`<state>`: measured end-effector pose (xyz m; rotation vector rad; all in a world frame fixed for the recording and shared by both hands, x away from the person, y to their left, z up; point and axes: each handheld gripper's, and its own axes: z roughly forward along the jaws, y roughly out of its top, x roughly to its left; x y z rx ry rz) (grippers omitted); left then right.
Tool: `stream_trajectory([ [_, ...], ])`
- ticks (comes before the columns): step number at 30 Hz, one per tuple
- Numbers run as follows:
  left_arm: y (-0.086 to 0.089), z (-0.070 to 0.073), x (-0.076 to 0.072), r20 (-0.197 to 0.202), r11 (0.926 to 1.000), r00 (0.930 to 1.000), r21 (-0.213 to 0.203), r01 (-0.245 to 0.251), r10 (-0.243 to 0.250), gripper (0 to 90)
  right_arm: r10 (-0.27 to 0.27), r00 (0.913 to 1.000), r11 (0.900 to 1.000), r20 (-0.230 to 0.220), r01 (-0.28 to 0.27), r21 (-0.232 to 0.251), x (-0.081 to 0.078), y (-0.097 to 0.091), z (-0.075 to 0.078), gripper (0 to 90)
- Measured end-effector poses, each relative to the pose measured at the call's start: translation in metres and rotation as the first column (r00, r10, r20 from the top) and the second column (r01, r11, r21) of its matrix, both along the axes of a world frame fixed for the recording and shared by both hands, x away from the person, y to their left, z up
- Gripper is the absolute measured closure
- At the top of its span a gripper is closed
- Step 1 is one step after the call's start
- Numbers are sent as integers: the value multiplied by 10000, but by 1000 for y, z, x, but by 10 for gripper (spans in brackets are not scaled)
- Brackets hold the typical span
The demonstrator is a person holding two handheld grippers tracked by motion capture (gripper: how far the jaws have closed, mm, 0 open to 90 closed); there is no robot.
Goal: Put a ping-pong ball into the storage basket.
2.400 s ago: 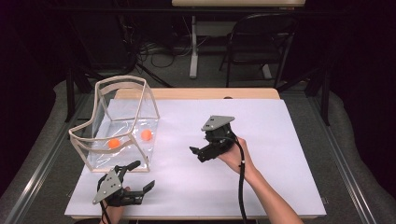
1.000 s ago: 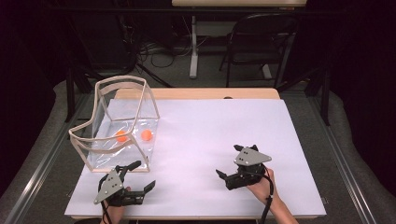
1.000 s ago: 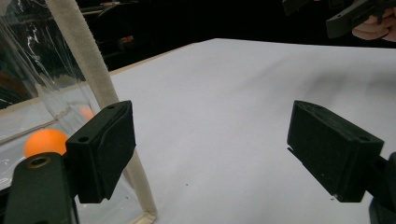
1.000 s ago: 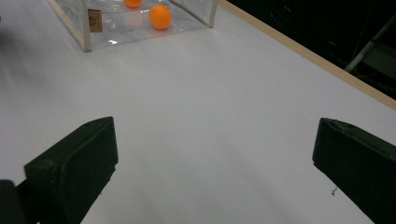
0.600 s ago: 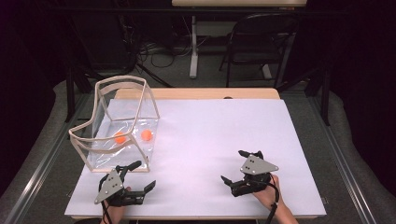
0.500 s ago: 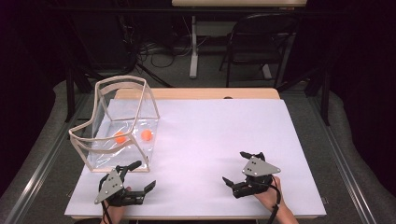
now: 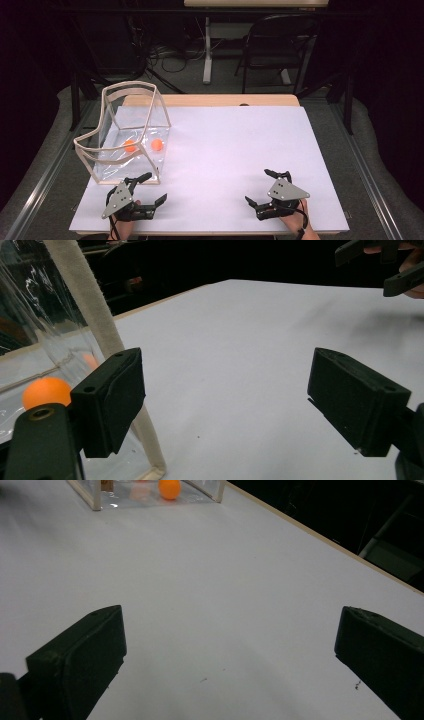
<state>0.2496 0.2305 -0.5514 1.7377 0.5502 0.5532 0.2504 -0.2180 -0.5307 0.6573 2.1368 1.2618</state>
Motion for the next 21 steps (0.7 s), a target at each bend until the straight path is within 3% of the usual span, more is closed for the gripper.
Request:
stream_trajectory([
  [21, 0, 1, 0, 81, 9999, 10000, 109, 26, -27, 158, -304, 9995, 9995, 26, 304, 88, -13, -9, -7, 0],
])
